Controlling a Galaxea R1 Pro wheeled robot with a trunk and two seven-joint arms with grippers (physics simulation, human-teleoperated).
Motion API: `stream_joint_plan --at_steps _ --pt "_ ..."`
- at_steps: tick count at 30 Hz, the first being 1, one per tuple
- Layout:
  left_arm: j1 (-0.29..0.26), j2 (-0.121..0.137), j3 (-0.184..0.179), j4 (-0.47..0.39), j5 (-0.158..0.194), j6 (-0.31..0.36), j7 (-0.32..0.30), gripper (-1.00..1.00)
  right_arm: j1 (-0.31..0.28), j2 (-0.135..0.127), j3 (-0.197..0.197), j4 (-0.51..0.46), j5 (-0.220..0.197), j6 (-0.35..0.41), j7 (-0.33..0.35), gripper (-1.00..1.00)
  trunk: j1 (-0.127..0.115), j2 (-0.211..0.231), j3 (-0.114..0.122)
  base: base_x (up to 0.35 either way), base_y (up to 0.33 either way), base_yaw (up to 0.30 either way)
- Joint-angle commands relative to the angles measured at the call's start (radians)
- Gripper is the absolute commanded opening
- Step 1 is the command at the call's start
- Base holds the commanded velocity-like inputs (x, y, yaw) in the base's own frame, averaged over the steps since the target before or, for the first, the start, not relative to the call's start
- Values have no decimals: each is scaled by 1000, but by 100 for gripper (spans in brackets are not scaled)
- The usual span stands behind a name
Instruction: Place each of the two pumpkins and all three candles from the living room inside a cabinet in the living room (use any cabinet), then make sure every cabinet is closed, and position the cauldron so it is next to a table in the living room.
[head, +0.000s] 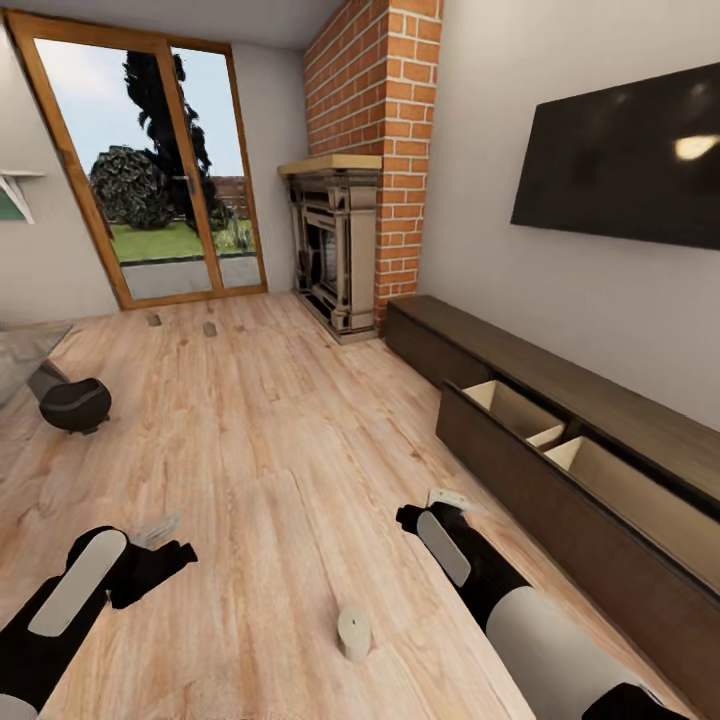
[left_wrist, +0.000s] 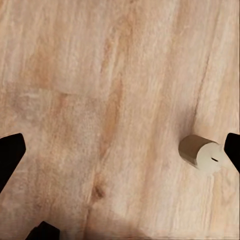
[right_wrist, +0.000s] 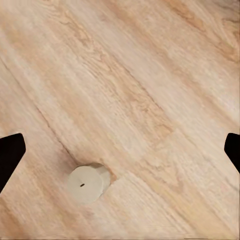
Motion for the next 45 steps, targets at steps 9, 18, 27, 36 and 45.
stream_joint_plan --at_steps 9,18,27,36,45 --pt "-1 -1 -7 12 97 0 10 100 -13 29 111 -77 -4 32 -55 100 0 0 6 0 -2 254" --pt "0 0 -19 9 98 1 2 100 -14 24 126 -92 -4 37 -64 100 0 0 8 0 -35 57" --pt "0 0 -35 4 99 3 1 100 -14 23 128 -97 -2 33 -65 100 0 0 8 112 43 1" --pt "0 0 -31 5 100 6 0 100 -14 24 128 -97 -4 35 -58 100 0 0 8 150 191 0" --pt "0 -1 -29 4 101 6 0 100 -25 35 126 75 -12 38 -53 100 0 0 8 24 22 0"
